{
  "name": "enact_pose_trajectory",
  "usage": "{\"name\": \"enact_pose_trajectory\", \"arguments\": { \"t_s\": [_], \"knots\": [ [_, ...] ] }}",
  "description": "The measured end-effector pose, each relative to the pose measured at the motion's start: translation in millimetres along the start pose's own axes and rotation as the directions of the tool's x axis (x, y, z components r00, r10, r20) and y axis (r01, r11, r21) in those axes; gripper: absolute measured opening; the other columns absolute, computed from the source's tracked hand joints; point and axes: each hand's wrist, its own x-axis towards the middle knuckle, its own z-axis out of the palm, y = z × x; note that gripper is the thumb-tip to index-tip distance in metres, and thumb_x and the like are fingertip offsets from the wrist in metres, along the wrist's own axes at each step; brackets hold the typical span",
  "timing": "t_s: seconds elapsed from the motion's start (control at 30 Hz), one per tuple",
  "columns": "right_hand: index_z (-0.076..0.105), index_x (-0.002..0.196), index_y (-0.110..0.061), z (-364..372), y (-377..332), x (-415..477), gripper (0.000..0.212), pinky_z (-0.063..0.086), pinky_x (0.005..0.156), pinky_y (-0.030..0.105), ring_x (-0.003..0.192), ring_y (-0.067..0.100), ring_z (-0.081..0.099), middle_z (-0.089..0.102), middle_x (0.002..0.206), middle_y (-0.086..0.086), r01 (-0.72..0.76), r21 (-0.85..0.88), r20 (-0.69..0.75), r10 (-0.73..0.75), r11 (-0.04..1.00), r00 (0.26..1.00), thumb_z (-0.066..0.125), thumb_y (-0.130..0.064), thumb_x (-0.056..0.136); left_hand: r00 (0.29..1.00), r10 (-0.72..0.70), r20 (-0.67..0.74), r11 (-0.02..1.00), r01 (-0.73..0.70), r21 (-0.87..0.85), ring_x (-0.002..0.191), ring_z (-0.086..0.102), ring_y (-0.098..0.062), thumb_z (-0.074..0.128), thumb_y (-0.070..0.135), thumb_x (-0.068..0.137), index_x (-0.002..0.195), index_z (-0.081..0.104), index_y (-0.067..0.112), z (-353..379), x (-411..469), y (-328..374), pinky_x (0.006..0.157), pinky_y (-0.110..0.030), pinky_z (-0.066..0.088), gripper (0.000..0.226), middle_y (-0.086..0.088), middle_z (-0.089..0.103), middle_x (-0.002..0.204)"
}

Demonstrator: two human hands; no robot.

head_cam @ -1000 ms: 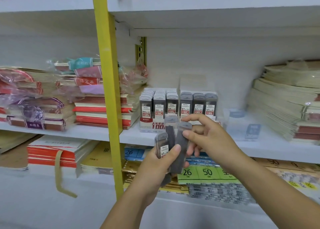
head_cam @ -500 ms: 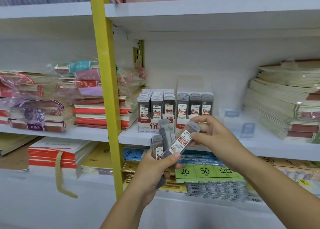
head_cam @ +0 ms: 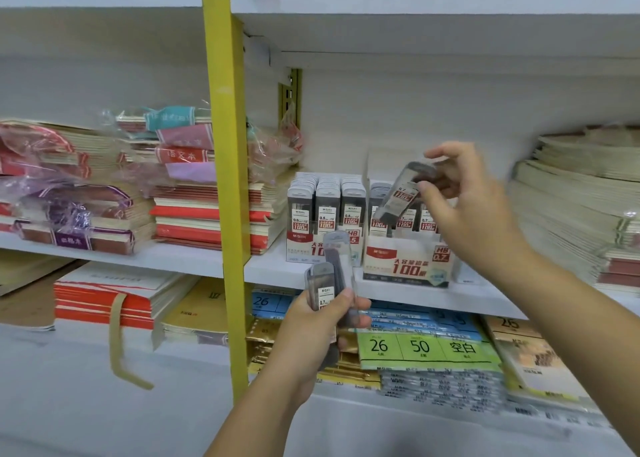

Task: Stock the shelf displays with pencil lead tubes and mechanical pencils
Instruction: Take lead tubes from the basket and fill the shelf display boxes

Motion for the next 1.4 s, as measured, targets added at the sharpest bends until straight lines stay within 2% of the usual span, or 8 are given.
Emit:
{"name": "enact_pose_trajectory", "arguments": {
  "t_s": [0.13,0.33,0.5,0.63,0.77,0.97,1.17,1.4],
  "knots": [
    [0.046,0.103,-0.038,12,12,22,0.030,0.045,0.061,0.006,0.079,-0.006,0.058,0.062,0.086,-0.015,-0.082,-0.067,0.198,0.094,0.994,0.976,0.061,-0.015,0.091,1.000,0.007,-0.002,1.000,-0.007,0.002,0.068,0.071,-0.001,0.064,0.044,0.095,0.100,0.075,0.030,-1,3,-2,0.049,-0.017,0.046,0.020,0.004,0.080,0.088],
    [0.062,0.115,-0.030,28,17,28,0.025,0.045,0.084,0.027,0.093,0.010,0.053,0.044,0.104,-0.006,-0.098,-0.332,0.256,0.189,0.938,0.948,0.064,-0.023,0.091,1.000,0.019,0.010,0.999,-0.020,0.045,0.062,0.067,0.004,0.064,0.048,0.093,0.101,0.075,0.028,-3,3,-1,0.052,-0.018,0.046,0.025,0.005,0.080,0.087],
    [0.068,0.108,-0.031,23,-5,-18,0.019,0.042,0.072,0.012,0.080,0.001,0.053,0.058,0.089,-0.018,-0.038,-0.072,0.040,0.041,0.997,0.998,0.061,-0.021,0.092,0.997,0.072,0.041,0.996,-0.074,0.049,0.075,0.074,-0.003,0.066,0.042,0.094,0.112,0.070,0.026,-4,-2,2,0.054,-0.020,0.049,0.024,0.006,0.080,0.093],
    [0.055,0.118,-0.045,28,-17,-55,0.033,0.049,0.059,0.015,0.063,0.002,0.059,0.064,0.093,-0.015,-0.324,0.249,0.359,0.224,0.912,0.906,0.064,-0.027,0.091,0.989,0.084,0.122,0.991,-0.095,0.089,0.089,0.076,-0.012,0.067,0.043,0.093,0.111,0.068,0.034,2,-8,2,0.067,-0.031,0.059,0.020,0.006,0.079,0.098],
    [0.058,0.117,-0.029,22,-11,-62,0.031,0.041,0.049,0.020,0.055,0.013,0.057,0.062,0.078,0.011,-0.470,0.433,0.473,0.250,0.769,0.845,0.054,-0.006,0.096,0.978,0.008,0.208,0.991,-0.036,0.128,0.100,0.075,-0.016,0.067,0.052,0.089,0.101,0.069,0.047,8,-16,0,0.077,-0.036,0.056,0.013,0.011,0.078,0.103],
    [0.050,0.103,-0.024,6,4,-73,0.020,0.046,0.065,0.028,0.072,0.018,0.056,0.067,0.090,0.010,-0.597,0.470,0.579,0.284,0.650,0.765,0.048,-0.005,0.097,0.957,-0.044,0.287,0.997,0.058,-0.042,0.105,0.073,-0.017,0.072,0.042,0.079,0.119,0.069,0.037,12,-17,-7,0.060,-0.023,0.054,0.041,0.003,0.077,0.114],
    [0.049,0.109,-0.020,2,17,-82,0.015,0.051,0.095,0.044,0.102,0.031,0.068,0.073,0.110,0.004,-0.658,0.474,0.592,0.342,0.585,0.730,0.050,-0.010,0.099,0.995,-0.018,0.100,0.996,0.009,0.088,0.057,0.069,-0.008,0.083,0.024,0.080,0.107,0.070,0.026,22,-12,-13,0.049,-0.019,0.050,0.030,-0.002,0.078,0.077],
    [0.053,0.113,-0.024,0,17,-86,0.025,0.057,0.076,0.028,0.084,0.020,0.072,0.076,0.098,0.002,-0.649,0.452,0.534,0.397,0.612,0.746,0.058,-0.008,0.095,0.995,0.025,0.092,0.989,-0.039,0.146,0.057,0.067,-0.007,0.082,0.026,0.082,0.100,0.070,0.044,22,-11,-16,0.052,-0.021,0.052,0.028,-0.003,0.078,0.077]
  ]
}}
